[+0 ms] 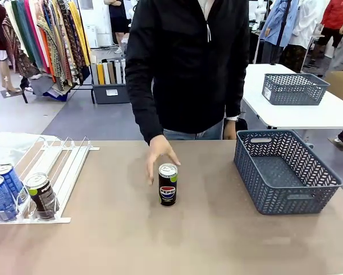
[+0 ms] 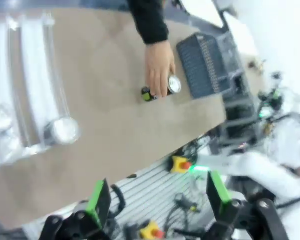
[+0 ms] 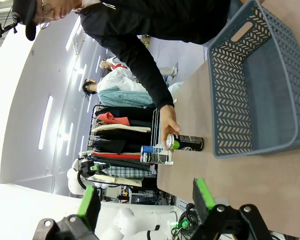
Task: Retrieve and store the cans from the dispenser.
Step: Pick up one can from the Automatic Can Dispenser and place it in the middle of the table.
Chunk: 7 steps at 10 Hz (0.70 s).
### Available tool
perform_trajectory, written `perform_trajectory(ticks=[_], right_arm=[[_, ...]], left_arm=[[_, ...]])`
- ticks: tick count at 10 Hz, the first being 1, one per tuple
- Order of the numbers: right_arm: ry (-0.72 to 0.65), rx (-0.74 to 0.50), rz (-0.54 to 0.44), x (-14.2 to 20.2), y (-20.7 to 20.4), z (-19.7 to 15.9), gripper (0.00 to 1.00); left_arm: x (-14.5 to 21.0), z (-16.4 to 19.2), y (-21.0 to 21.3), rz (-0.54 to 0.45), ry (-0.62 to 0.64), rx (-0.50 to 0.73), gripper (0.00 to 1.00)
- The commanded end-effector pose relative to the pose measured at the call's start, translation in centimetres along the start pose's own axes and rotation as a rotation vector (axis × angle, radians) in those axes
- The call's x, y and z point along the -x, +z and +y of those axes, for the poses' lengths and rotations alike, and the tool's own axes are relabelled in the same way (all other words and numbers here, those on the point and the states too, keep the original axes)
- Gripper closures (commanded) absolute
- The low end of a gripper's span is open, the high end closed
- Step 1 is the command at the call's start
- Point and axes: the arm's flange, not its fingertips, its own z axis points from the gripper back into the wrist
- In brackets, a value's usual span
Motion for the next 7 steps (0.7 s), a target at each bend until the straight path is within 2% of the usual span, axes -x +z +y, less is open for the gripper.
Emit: perform_trajectory(ticks=[1, 2, 3, 4, 7], right_arm=[[0.022, -0.012, 0.002, -0.1, 0.1, 0.2, 0.00], [0.022, -0.012, 0.002, -0.1, 0.1, 0.2, 0.00], [0.022, -0.012, 0.002, -0.1, 0.1, 0.2, 0.00], [0.022, -0.012, 0.002, -0.1, 0.1, 0.2, 0.00], [0.022, -0.012, 0.002, -0.1, 0.1, 0.2, 0.00]], left_arm=[[0.7, 4.3, 1.3, -0.106, 0.256, 0.115, 0.00], [1.8, 7.1, 2.3, -0.152, 0.349, 0.196, 0.00], [2.2, 8.3, 2.5, -0.170, 0.458, 0.237, 0.00], [2.0, 6.8, 3.4, -0.089, 0.263, 0.111, 0.00], [2.0, 6.8, 3.4, -0.089, 0.263, 0.111, 0.00]])
